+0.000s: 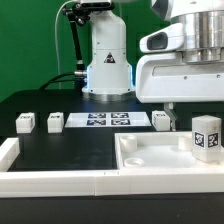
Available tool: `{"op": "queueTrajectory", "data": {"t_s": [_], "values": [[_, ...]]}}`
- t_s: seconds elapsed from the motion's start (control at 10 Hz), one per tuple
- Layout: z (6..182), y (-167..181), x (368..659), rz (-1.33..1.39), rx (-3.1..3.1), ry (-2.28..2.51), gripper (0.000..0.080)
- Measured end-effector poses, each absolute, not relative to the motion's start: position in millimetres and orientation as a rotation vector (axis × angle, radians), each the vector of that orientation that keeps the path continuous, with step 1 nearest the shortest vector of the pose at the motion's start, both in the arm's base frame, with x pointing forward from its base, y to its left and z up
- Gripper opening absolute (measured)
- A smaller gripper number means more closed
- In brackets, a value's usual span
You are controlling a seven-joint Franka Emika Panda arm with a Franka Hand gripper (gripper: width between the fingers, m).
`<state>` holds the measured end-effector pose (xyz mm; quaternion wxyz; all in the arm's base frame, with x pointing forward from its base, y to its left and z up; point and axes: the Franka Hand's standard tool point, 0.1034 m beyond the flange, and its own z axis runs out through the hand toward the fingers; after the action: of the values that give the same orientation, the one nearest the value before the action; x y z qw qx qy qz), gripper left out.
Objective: Assemble square table
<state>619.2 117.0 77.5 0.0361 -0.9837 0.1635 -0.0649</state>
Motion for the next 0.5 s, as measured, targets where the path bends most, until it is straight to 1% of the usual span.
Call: {"op": "queueTrajectory", "data": {"t_s": [0.5], "values": [[78.7,119.3,620.2,-0.22,-3.087,0.027,0.0649]]}}
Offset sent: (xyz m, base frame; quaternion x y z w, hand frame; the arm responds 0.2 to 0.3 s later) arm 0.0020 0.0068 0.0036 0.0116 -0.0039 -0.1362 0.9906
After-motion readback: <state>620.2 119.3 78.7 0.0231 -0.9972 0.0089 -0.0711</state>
